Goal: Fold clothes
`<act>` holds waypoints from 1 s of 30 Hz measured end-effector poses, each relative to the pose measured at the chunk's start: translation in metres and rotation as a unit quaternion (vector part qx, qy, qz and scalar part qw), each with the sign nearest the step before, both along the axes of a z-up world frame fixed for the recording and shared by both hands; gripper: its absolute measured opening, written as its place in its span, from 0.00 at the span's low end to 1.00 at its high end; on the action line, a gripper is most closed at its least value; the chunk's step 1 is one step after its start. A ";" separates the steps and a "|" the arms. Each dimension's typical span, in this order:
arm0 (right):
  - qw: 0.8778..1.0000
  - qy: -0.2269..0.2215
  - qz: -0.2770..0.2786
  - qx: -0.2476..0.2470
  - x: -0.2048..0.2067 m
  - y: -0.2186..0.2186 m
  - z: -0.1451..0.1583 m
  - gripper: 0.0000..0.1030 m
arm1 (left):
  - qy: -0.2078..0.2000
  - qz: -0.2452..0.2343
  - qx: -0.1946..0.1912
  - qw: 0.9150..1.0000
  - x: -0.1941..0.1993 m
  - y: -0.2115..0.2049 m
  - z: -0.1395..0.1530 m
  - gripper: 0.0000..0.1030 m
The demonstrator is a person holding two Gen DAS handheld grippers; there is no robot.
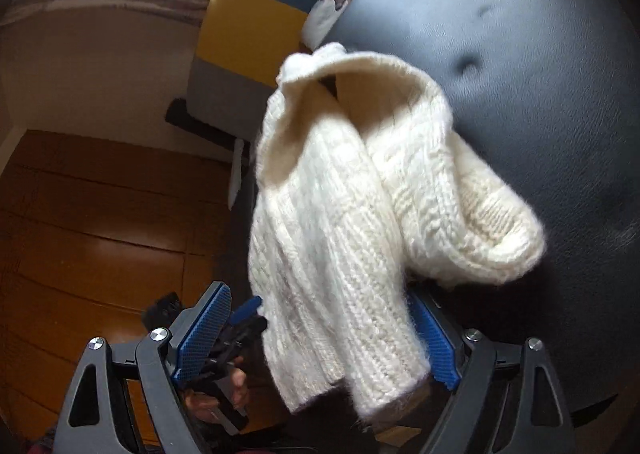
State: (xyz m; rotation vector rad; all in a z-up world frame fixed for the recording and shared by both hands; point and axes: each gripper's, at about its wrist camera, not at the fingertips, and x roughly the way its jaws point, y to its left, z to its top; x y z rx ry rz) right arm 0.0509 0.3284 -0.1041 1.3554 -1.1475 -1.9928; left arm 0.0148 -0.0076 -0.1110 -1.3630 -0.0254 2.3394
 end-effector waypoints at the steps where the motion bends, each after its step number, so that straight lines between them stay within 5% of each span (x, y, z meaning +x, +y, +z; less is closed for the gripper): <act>1: 1.000 -0.008 0.006 0.016 0.001 -0.004 -0.002 0.87 | -0.005 0.001 0.013 1.000 -0.004 -0.001 0.005 1.00; 7: 0.999 0.022 -0.008 0.022 0.012 0.016 0.021 0.87 | -0.057 0.020 0.073 0.995 -0.029 0.004 0.014 1.00; 13: 0.990 0.063 -0.118 0.042 0.029 0.072 0.049 0.87 | -0.042 -0.010 0.025 0.999 -0.041 0.045 0.018 1.00; 14: 0.990 0.055 -0.124 0.041 0.026 0.076 0.044 0.85 | -0.040 -0.013 0.005 0.999 -0.044 0.053 0.016 1.00; 17: 0.990 0.038 -0.129 0.030 0.013 0.083 0.025 0.59 | -0.057 -0.014 -0.022 0.998 -0.049 0.067 0.002 1.00; 22: 0.994 0.023 -0.104 0.009 0.000 0.072 -0.001 0.59 | -0.045 -0.024 -0.052 0.997 -0.041 0.071 -0.006 1.00; 27: 0.984 0.046 -0.089 0.144 -0.003 0.044 -0.003 0.31 | -0.036 -0.015 -0.039 0.998 -0.040 0.067 0.001 0.96; 29: 0.968 0.074 -0.075 0.226 0.007 0.024 0.011 0.31 | -0.023 -0.025 0.016 0.999 -0.043 0.067 0.023 0.70; 30: 0.959 0.091 -0.067 0.259 0.012 0.013 0.018 0.31 | -0.024 -0.034 0.025 0.999 -0.047 0.073 0.033 0.70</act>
